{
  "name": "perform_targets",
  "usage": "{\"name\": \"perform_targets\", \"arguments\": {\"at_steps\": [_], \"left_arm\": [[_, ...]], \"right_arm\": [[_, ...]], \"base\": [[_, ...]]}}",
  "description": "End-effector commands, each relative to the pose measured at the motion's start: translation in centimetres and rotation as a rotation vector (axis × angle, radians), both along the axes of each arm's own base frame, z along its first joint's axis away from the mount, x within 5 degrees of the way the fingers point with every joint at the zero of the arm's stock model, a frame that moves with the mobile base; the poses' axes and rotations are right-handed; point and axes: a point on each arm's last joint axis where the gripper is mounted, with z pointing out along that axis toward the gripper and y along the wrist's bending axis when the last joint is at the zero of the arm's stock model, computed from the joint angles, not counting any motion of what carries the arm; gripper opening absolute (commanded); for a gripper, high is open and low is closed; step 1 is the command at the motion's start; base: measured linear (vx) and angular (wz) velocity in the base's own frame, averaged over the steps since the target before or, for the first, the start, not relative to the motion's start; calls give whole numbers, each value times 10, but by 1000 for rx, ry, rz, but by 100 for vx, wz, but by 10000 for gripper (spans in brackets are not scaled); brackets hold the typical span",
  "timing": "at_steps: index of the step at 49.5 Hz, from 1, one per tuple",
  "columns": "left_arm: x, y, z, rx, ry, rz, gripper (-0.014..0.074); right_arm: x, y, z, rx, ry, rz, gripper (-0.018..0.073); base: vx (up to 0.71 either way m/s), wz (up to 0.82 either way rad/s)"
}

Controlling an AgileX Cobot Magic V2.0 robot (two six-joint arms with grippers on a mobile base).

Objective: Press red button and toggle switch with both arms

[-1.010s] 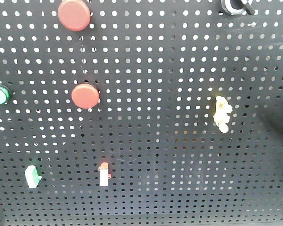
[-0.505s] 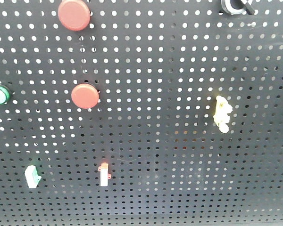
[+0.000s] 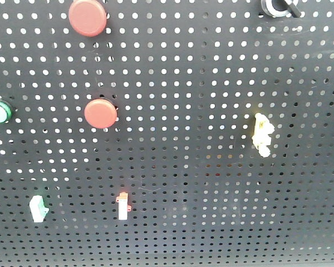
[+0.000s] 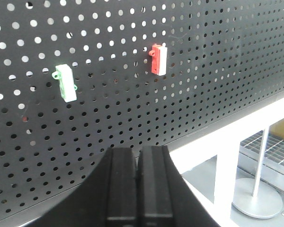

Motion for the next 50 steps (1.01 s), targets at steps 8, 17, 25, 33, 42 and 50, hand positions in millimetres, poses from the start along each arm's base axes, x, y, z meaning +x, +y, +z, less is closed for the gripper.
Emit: {"name": "perform_targets", "arguments": {"at_steps": [8, 17, 25, 33, 42, 50], "left_arm": [[3, 4, 0, 32, -63, 59, 2], [4, 19, -45, 211, -152, 222, 2], [0, 29, -75, -35, -137, 360, 2], [-3, 30, -80, -41, -79, 379, 2], [-3, 29, -82, -33, -49, 375, 2], [-3, 29, -82, -33, -49, 375, 2]], "right_arm": [[2, -3, 12, 31, -46, -37, -3], [2, -3, 12, 32, -48, -38, -3], [2, -3, 12, 32, -48, -38, -3], [2, -3, 12, 32, -48, -38, -3], [2, -3, 12, 32, -48, -38, -3], [2, -3, 12, 32, -49, -39, -3]], "base": [[0, 0], [0, 0], [0, 0], [0, 0], [0, 0], [0, 0]]}}
